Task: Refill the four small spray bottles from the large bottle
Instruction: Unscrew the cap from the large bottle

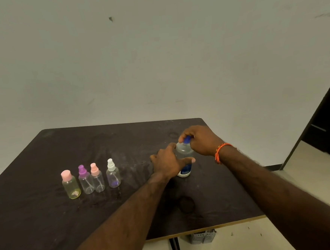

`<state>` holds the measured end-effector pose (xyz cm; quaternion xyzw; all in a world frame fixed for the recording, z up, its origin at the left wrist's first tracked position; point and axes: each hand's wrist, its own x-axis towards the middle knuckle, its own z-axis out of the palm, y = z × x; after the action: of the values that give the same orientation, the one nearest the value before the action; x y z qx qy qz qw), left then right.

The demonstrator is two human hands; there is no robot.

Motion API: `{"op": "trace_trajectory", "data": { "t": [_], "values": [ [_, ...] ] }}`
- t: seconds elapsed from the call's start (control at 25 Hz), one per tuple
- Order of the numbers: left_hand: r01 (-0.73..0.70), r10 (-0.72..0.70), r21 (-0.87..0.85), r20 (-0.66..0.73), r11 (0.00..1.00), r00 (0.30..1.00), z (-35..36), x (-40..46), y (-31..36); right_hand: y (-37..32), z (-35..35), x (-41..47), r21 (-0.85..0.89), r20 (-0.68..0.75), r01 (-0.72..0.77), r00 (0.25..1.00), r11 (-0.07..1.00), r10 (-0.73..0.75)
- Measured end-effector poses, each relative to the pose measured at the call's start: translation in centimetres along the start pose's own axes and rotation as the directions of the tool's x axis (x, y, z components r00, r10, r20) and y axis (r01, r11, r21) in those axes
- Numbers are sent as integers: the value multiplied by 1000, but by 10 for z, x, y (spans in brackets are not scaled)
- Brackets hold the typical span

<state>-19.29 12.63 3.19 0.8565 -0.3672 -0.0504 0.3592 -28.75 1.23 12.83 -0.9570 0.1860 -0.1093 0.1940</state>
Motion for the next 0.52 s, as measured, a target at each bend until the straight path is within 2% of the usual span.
{"op": "trace_trajectory", "data": {
  "t": [0.08,0.28,0.44,0.52],
  "values": [
    [-6,6,3,9,1000,1000,0,0,0,-3,1,-3,-14,30,32,999,999,-32],
    [0,0,14,7,1000,1000,0,0,1,-4,7,3,-107,-52,-18,999,994,13],
    [7,-7,5,5,1000,1000,-1,-1,1,-11,2,3,-115,111,39,994,993,-26],
    [13,-13,6,12,1000,1000,-1,-1,1,-9,-1,3,-140,117,14,993,990,2]
  ]
}}
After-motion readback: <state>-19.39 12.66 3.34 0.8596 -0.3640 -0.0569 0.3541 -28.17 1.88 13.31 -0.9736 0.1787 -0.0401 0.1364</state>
